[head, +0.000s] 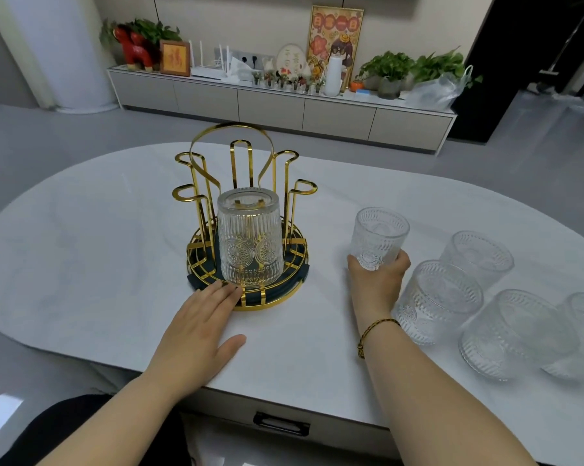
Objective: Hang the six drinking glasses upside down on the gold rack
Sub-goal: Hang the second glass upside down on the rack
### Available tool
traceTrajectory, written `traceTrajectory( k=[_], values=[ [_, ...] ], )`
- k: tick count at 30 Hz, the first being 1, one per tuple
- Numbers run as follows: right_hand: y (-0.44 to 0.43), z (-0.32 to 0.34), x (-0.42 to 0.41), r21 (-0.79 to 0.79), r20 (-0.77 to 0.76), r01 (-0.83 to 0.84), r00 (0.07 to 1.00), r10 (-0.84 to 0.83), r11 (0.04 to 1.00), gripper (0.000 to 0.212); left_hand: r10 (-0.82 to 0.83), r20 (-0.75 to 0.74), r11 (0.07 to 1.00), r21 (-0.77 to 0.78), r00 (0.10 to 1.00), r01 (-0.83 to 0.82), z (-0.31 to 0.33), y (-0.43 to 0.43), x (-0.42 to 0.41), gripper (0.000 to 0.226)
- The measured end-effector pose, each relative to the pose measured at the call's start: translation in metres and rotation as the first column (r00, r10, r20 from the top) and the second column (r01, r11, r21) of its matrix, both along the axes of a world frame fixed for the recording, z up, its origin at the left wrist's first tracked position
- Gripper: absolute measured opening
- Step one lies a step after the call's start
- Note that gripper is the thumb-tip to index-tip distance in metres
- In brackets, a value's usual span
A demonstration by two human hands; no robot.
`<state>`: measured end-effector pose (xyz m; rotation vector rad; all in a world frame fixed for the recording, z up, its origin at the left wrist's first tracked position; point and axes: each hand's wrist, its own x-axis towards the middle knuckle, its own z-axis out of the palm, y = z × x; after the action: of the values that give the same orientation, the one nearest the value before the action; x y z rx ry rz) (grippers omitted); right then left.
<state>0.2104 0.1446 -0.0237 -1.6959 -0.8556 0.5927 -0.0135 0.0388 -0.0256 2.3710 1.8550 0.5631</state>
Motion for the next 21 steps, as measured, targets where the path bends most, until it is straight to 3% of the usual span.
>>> traceTrajectory(
  k=[9,13,21],
  values=[
    [-0.021,0.016,-0.009,0.153,-0.089,-0.065,0.993,0.08,0.986,0.051,-0.025,0.014,0.999,0.029,1.0,0.025,-0.006,-0.001,-0.008,0.062],
    [-0.03,0.031,-0.02,0.197,-0.123,-0.107,0.984,0.133,0.975,0.062,-0.035,0.059,0.999,0.001,0.998,0.036,-0.008,-0.001,-0.009,0.066],
    [-0.045,0.061,-0.02,0.301,-0.305,-0.14,0.923,0.234,0.943,0.053,-0.05,0.057,0.998,-0.036,0.997,0.052,-0.01,0.0,-0.011,0.066]
  ],
)
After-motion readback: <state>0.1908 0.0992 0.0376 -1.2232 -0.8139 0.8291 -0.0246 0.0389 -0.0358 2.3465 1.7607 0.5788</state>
